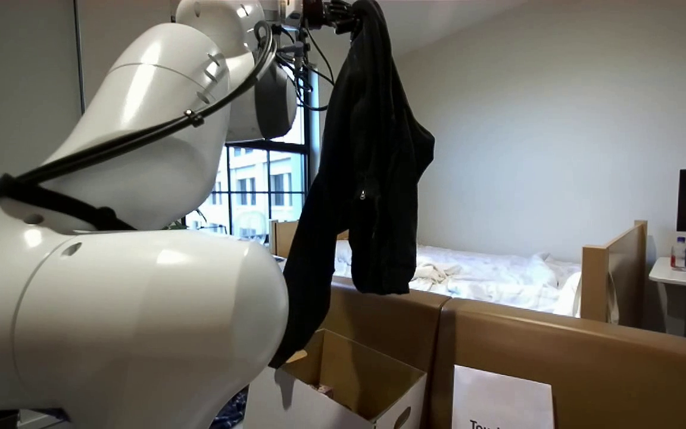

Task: Put the black hoodie inside the storage box

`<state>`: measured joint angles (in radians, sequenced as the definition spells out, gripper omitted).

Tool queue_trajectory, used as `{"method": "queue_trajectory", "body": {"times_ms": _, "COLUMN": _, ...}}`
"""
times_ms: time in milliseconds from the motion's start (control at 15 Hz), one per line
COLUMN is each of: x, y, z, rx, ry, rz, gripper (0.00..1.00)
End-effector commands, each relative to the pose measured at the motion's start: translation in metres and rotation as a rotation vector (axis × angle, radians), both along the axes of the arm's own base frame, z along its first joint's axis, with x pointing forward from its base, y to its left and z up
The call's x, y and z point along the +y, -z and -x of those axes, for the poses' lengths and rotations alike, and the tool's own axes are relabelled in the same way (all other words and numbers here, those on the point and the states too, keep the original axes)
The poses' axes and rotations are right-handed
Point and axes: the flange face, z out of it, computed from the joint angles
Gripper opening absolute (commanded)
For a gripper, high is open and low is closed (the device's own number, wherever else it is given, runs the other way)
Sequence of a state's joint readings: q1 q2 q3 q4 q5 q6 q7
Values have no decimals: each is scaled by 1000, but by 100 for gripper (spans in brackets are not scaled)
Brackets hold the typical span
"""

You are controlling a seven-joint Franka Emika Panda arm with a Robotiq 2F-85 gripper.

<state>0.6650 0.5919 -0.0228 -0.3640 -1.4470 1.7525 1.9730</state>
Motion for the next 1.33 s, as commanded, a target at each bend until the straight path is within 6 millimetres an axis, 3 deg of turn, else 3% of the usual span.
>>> {"method": "queue_trajectory", "body": {"times_ms": 0, "x": -4, "y": 6, "z": -19, "rx": -64, "ry": 1, "rz": 62, "gripper": 7}}
{"method": "queue_trajectory", "body": {"times_ms": 267, "x": -2, "y": 52, "z": -56, "rx": 95, "ry": -10, "rz": 63, "gripper": 7}}
{"method": "queue_trajectory", "body": {"times_ms": 733, "x": 22, "y": 144, "z": -98, "rx": 489, "ry": -229, "rz": -204, "gripper": 7}}
{"method": "queue_trajectory", "body": {"times_ms": 1067, "x": -3, "y": 218, "z": -126, "rx": 819, "ry": -176, "rz": -309, "gripper": 7}}
{"method": "queue_trajectory", "body": {"times_ms": 1267, "x": -32, "y": 259, "z": -147, "rx": 941, "ry": -96, "rz": -332, "gripper": 7}}
